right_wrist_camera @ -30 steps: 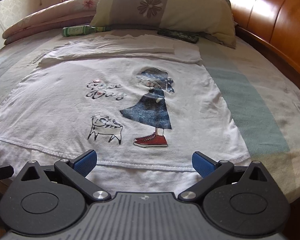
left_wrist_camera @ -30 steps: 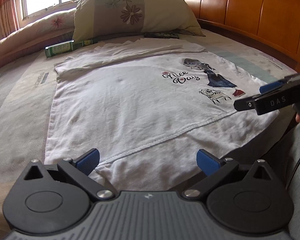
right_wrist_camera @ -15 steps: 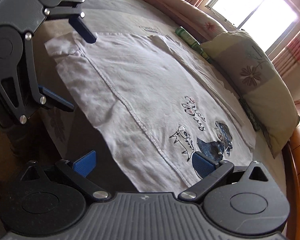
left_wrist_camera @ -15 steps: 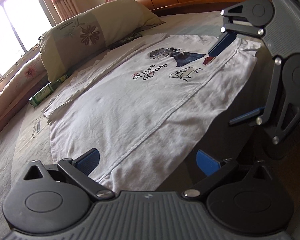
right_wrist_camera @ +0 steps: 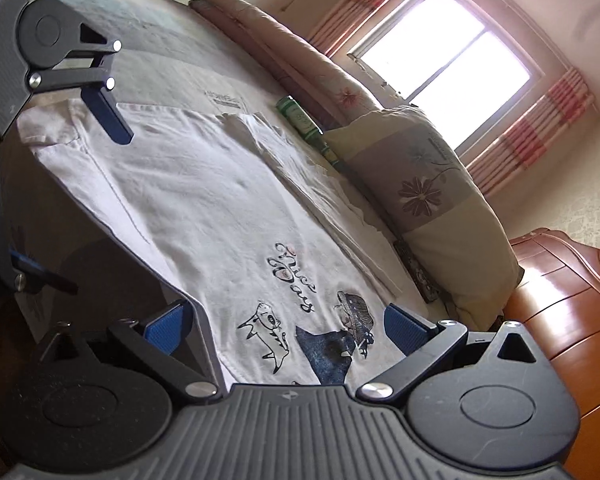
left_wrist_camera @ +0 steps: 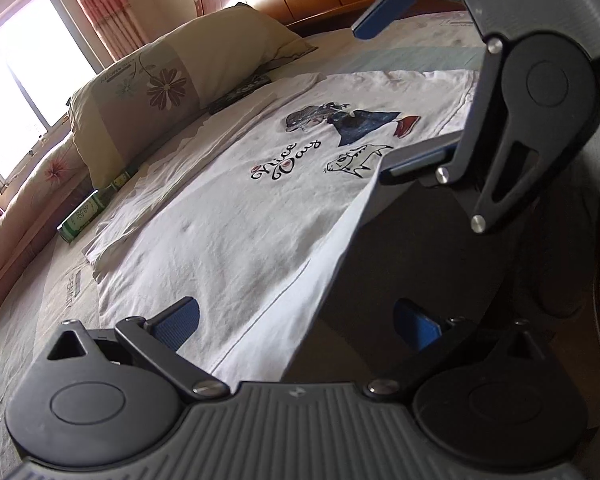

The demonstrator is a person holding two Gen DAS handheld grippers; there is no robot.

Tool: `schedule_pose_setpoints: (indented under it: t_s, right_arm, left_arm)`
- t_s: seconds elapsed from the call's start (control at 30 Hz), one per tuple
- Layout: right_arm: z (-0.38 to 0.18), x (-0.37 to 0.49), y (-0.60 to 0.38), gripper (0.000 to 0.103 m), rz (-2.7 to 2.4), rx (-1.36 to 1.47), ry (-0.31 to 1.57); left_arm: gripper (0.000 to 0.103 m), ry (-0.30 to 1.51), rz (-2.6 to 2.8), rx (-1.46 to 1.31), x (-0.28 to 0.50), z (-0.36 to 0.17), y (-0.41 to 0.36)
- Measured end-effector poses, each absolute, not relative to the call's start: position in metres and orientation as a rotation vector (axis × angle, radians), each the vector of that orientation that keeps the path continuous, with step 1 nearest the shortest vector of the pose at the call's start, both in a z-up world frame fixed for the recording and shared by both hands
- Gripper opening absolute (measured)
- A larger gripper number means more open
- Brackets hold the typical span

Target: Fold clothes

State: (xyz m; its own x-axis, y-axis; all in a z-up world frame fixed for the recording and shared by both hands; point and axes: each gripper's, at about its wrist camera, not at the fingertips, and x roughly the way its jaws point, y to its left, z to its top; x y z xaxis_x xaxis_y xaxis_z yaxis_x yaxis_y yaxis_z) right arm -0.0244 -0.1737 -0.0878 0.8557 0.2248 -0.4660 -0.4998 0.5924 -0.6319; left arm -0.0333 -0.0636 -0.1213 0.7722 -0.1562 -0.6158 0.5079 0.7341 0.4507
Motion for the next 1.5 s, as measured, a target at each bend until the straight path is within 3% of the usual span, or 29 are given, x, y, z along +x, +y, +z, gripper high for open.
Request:
schedule_pose_setpoints:
  t_s: [0.57,0.93,1.2,1.5]
  right_arm:
    - [-0.109,-0.028,-0.152,0.103,0.509,-0.826,0.366]
    - [-0.126,-0.011,-0.206,0.103,0.316,-1.018,0.398]
    - [-0.131,-0.006,-0.196,0.103,0.292,-1.067,0.367]
    - [-0.129,0.011,-0.232,0.103,0.231,-1.075,0.394]
  left_arm:
    - [0.102,0.491,-0.303,0.77,-0.003,-0.11,-0.072]
    - [0.103,0.54,-0.265,0.773,-0.007,-0.122,-0.046]
    - [0.102,0.51,-0.274,0.79,-0.002,-0.123,-0.076]
    - [0.103,0.535,-0.197,0.78,0.002,-0.123,-0.052]
